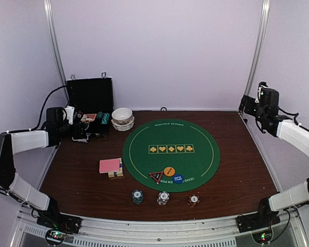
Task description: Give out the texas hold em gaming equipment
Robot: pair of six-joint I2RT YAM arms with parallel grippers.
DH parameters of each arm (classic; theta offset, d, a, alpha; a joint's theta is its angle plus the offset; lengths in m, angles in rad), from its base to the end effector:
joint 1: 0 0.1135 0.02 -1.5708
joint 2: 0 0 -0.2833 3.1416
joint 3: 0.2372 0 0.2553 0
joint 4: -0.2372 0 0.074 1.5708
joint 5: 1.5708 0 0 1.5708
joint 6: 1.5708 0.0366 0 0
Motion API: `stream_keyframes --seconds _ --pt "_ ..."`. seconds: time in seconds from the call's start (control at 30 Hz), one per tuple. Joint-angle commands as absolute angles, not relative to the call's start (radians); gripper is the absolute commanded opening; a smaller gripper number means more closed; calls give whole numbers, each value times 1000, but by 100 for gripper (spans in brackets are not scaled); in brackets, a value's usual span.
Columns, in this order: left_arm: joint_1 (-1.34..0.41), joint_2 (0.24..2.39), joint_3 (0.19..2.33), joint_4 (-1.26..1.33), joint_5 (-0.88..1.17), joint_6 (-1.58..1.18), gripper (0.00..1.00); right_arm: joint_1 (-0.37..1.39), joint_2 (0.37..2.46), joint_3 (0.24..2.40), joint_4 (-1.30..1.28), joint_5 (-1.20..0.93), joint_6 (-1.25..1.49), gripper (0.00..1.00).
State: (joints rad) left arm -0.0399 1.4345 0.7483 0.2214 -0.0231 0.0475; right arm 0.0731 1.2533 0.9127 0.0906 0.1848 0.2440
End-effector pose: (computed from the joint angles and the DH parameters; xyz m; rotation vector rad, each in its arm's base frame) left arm 0.3101 -0.0115 0.2338 0.0744 2.0342 0.0283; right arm 0.2918 0.0146 0.3291 0.2846 1.7944 0.0564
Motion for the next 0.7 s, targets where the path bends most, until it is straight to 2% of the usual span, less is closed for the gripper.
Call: stream_keyframes --seconds 0.0,0.2,0.33,0.67 --pt "-17 1360 851 -98 -15 46 98 75 1295 1095 -295 136 467 99" --pt "11 1312 994 -327 49 13 98 113 1407 1201 -402 -66 443 99" --pt "15 1283 1053 -446 67 26 97 311 1438 1226 -461 82 373 100" --pt "17 1264 1127 -639 71 125 97 826 1684 1353 -560 196 331 99"
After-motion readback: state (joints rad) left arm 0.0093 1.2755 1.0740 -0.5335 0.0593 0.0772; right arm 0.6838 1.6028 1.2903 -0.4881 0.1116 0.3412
